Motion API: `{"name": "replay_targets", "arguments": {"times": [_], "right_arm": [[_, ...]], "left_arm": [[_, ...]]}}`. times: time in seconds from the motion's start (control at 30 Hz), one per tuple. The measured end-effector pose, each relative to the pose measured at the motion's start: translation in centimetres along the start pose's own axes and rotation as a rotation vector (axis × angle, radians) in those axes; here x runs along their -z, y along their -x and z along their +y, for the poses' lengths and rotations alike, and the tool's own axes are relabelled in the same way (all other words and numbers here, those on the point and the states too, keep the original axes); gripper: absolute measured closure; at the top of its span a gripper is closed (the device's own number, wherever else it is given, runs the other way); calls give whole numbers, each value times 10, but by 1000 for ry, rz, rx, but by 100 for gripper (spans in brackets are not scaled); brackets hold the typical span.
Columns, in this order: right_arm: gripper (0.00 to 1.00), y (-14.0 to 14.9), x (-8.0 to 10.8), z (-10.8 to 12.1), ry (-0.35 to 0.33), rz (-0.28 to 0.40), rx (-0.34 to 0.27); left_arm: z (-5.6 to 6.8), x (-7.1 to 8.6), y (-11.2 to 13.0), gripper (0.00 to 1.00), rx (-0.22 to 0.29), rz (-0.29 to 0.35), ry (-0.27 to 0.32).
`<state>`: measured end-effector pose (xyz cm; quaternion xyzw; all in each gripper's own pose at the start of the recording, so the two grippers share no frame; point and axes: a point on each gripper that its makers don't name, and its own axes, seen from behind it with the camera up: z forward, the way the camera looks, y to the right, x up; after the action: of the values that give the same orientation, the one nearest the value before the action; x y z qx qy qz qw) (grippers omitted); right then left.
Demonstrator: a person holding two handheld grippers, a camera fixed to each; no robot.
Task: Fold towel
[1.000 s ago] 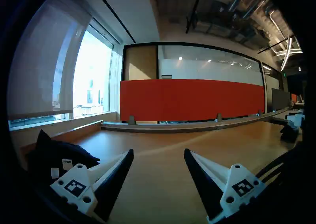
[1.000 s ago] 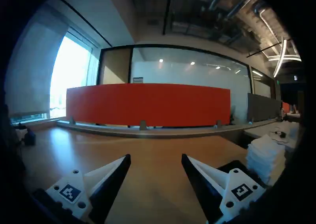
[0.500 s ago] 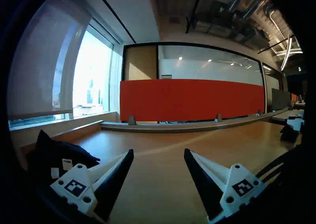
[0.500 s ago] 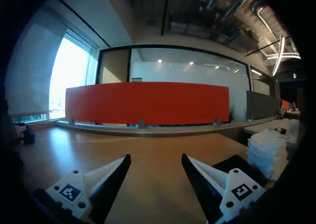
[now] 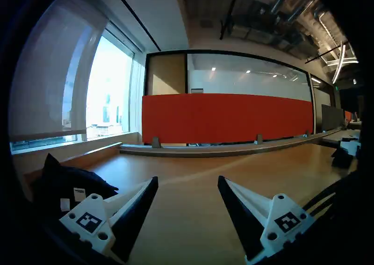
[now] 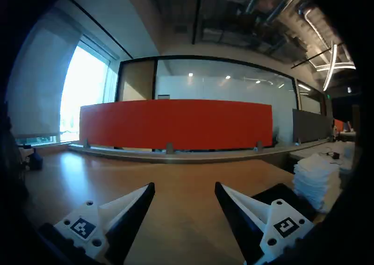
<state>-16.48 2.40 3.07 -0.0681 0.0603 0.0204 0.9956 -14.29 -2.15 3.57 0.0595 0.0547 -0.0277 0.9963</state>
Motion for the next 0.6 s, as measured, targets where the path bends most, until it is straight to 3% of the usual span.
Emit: {"name": "replay_targets", "arguments": {"times": [0.6], "right_arm": [[0, 0, -1, 0, -2, -1, -4]], "left_arm": [[0, -1, 0, 6, 0, 0, 0]]}}
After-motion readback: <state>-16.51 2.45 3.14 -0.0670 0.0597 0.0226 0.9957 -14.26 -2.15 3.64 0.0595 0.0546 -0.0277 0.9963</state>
